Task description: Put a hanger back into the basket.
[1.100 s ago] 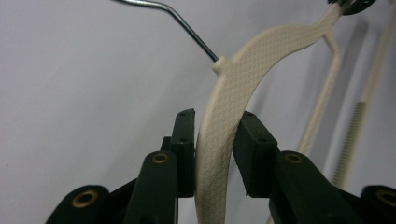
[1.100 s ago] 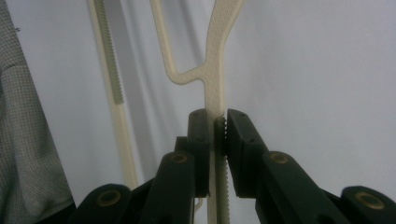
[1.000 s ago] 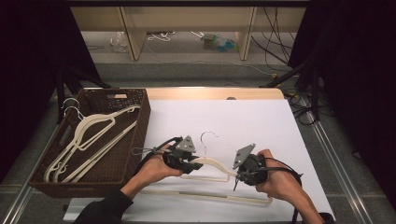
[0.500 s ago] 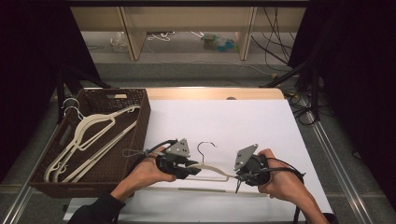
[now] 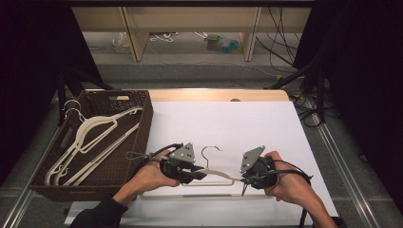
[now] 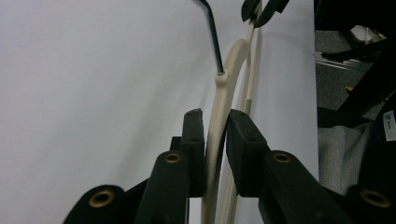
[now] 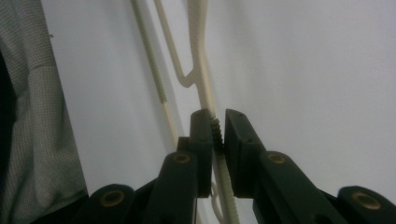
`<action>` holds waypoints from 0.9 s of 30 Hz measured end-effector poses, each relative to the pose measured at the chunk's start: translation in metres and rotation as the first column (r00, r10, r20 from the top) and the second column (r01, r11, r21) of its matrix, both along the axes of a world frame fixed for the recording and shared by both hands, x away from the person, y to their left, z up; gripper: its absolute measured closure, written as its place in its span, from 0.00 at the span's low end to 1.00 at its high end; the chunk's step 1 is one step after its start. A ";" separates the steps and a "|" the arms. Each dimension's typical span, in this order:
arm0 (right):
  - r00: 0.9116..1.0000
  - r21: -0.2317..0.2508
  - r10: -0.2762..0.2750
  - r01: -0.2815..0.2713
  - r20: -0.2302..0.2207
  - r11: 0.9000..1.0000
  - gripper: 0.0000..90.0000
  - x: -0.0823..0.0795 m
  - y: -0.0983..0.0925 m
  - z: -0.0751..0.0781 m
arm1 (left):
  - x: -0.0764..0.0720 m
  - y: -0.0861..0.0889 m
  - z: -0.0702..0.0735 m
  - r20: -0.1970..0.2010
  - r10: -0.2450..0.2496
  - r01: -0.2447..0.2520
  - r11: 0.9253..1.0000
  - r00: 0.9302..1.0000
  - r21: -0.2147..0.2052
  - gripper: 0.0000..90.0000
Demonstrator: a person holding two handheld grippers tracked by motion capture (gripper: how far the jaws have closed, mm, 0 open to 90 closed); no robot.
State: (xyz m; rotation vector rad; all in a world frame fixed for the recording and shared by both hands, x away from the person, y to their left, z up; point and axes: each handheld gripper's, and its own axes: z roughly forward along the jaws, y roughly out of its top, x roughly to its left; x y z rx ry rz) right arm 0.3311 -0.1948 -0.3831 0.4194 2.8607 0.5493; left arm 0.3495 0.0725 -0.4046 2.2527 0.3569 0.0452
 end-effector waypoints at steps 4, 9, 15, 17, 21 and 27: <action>0.999 0.059 -0.037 0.036 0.001 0.998 0.84 0.003 -0.005 0.003 | -0.007 -0.005 0.001 0.000 0.003 -0.003 1.000 1.000 -0.006 0.93; 0.997 0.125 -0.067 0.062 0.033 0.990 0.77 0.002 -0.007 0.011 | -0.009 -0.006 0.002 0.007 0.037 -0.037 0.999 0.999 -0.018 0.95; 0.984 0.235 -0.153 0.128 0.088 0.964 0.57 0.003 -0.009 0.022 | -0.013 -0.007 0.002 0.006 0.041 -0.041 0.999 0.999 -0.019 0.95; 0.982 0.271 -0.170 0.141 0.087 0.952 0.51 0.002 -0.009 0.026 | -0.013 -0.007 0.002 0.002 0.045 -0.045 0.999 0.999 -0.021 0.95; 0.975 0.347 -0.186 0.134 0.120 0.928 0.63 -0.001 -0.007 0.037 | -0.014 -0.007 0.001 -0.005 0.054 -0.054 0.998 0.999 -0.026 0.95; 0.978 0.353 -0.138 0.076 0.154 0.933 1.00 -0.012 0.003 0.053 | -0.014 -0.007 0.001 -0.008 0.058 -0.058 0.998 0.998 -0.028 0.95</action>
